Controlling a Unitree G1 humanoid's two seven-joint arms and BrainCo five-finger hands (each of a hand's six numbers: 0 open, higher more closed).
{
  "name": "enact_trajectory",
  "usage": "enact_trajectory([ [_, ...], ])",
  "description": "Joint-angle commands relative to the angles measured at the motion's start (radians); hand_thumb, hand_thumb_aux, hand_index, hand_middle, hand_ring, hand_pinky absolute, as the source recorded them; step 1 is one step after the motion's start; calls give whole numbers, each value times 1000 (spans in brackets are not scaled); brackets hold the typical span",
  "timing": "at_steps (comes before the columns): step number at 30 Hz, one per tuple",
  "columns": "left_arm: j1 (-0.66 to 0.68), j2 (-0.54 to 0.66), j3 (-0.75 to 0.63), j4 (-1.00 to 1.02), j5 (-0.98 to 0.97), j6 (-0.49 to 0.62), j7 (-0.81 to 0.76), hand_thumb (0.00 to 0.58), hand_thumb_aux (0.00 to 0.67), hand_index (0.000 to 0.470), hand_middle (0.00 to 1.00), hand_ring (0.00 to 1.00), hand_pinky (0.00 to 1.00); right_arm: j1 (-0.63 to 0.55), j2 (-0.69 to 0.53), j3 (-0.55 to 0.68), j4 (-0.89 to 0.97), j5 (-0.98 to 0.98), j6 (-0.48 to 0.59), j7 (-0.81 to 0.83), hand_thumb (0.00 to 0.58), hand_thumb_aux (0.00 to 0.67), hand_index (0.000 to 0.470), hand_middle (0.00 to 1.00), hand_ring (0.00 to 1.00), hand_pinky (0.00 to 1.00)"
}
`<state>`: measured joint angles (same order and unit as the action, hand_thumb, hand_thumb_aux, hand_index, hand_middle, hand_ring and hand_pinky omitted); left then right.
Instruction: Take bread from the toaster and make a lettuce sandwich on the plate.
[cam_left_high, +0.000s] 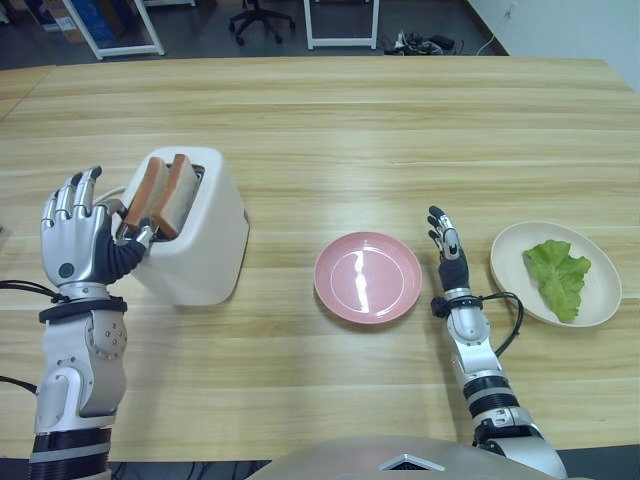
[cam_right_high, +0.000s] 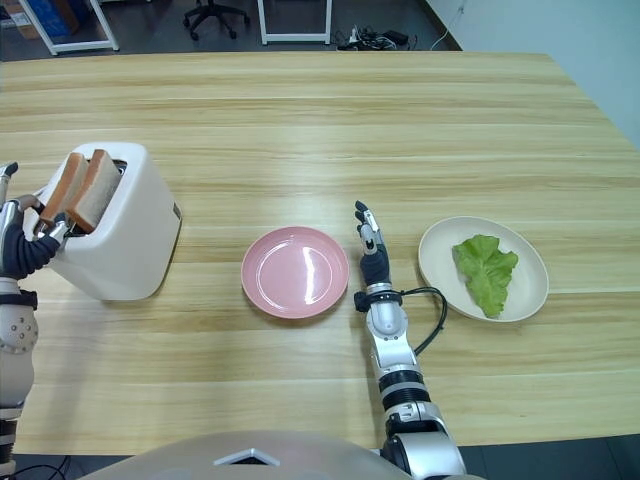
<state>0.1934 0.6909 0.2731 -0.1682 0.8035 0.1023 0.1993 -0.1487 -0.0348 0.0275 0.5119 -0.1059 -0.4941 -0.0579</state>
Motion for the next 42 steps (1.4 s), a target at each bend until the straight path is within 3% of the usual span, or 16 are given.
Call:
enact_trajectory([
  [1, 23, 26, -4, 32, 14, 25, -53, 474, 384, 269, 0, 0, 0, 5, 3, -12, -3, 15, 15, 0, 0, 0, 0, 0, 0, 0],
  [5, 17, 30, -23, 46, 7, 35, -71, 482, 394, 276, 0, 0, 0, 8, 4, -16, -11, 17, 17, 1, 0, 0, 0, 0, 0, 0],
  [7, 12, 25, -29, 49, 2, 35, -72, 516, 447, 313, 0, 0, 0, 9, 4, -19, -12, 17, 16, 2, 0, 0, 0, 0, 0, 0],
  [8, 5, 17, -28, 47, -6, 32, -63, 580, 670, 470, 0, 0, 0, 10, 4, -20, -12, 18, 16, 3, 0, 0, 0, 0, 0, 0],
  [9, -3, 8, -24, 42, -15, 29, -52, 580, 670, 470, 0, 0, 0, 11, 3, -21, -12, 18, 16, 4, 0, 0, 0, 0, 0, 0],
  [10, -12, -3, -14, 31, -30, 24, -39, 580, 670, 470, 886, 886, 886, 12, 2, -22, -12, 19, 17, 4, 0, 0, 0, 0, 0, 0],
  [11, -19, -12, -5, 19, -44, 20, -30, 580, 670, 470, 1000, 1000, 1000, 13, 2, -24, -13, 18, 17, 5, 0, 0, 0, 0, 0, 0],
  [24, -88, -71, 166, -129, -104, -108, 224, 580, 670, 470, 1000, 1000, 1000, 18, 12, -19, -8, 16, 22, 1, 0, 0, 0, 0, 0, 0],
  [30, -147, -116, 250, -275, -160, -280, 392, 580, 670, 470, 1000, 1000, 1000, 15, 17, -19, 0, 16, 23, 0, 0, 0, 0, 0, 0, 0],
  [35, -219, -198, 109, -412, -421, -402, 277, 580, 670, 470, 1000, 1000, 1000, 1, 22, -18, 17, 15, 20, -2, 0, 0, 0, 0, 0, 0],
  [39, -251, -285, -100, -430, -709, -393, 89, 580, 670, 470, 1000, 1000, 1000, -6, 21, -20, 23, 17, 19, -1, 0, 0, 0, 0, 0, 0],
  [42, -251, -340, -239, -348, -768, -376, -27, 580, 670, 470, 1000, 1000, 1000, -8, 17, -25, 21, 19, 20, -2, 0, 0, 0, 0, 0, 0],
])
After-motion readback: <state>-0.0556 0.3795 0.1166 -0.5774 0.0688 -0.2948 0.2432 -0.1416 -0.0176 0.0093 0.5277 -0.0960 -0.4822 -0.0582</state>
